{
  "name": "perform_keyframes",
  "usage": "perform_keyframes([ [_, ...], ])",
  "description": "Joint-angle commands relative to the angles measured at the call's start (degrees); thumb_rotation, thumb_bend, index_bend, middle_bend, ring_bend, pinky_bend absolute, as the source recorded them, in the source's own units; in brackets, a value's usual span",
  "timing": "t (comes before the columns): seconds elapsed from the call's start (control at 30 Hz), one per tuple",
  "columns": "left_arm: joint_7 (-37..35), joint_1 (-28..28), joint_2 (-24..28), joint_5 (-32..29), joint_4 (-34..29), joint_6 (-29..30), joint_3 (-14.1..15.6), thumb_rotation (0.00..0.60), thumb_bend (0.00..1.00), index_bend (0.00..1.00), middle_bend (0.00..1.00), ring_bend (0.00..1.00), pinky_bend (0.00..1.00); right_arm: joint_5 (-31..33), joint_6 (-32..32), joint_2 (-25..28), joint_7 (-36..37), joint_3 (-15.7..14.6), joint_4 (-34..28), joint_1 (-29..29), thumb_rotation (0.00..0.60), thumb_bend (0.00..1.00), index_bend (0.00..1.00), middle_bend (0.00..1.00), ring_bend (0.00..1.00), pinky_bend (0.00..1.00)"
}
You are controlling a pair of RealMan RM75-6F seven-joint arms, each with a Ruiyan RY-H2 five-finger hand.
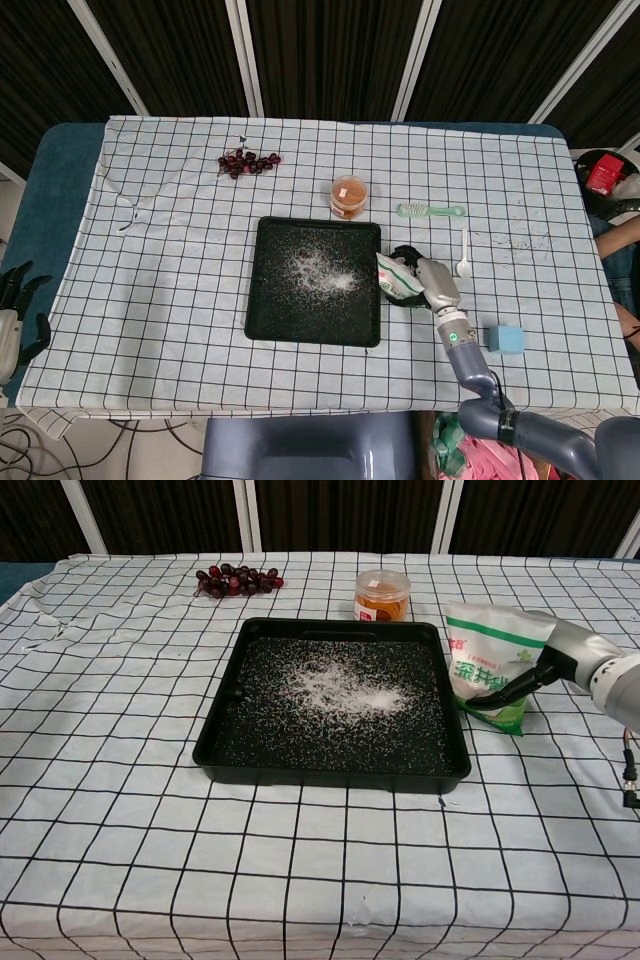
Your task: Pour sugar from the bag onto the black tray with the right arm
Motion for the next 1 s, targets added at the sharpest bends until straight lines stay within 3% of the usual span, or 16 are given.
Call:
perform_keyframes([
  [0.03,0.1,0.0,0.0,0.0,0.0,0.1,0.0,0.600,0.66,0.20,0.03,0.00,0.00,-1.0,0.5,1.6,1.1,-0.5,-1.8,-1.3,0.600,0.08,0.27,0.16,0.28,0.38],
  [0.43,0.3,0.0,-0.1,0.2,0.1,0.2,0.1,0.600,0.66,0.20,0.03,0.00,0.00,-3.3,3.6,8.9,1.3,-2.2,-9.0,-5.9,0.600,0.08,0.26,0.16,0.28,0.37],
  [0.67,0.3,0.0,-0.2,0.2,-0.1,0.2,0.0,0.600,0.66,0.20,0.03,0.00,0.00,-5.2,5.7,24.1,-5.0,-6.0,-21.6,-10.5,0.600,0.09,0.23,0.16,0.28,0.37],
  [0.87,0.4,0.0,-0.1,0.5,-0.3,0.3,0.1,0.600,0.66,0.20,0.03,0.00,0.00,-9.6,16.2,28.9,-15.2,-8.2,-23.2,-15.3,0.600,0.11,0.21,0.16,0.27,0.35],
  [1.0,0.5,0.0,-0.1,0.8,-0.4,0.3,0.2,0.600,0.66,0.20,0.03,0.00,0.00,-14.0,23.1,28.5,-15.9,-8.8,-20.6,-18.1,0.600,0.11,0.23,0.16,0.27,0.35],
])
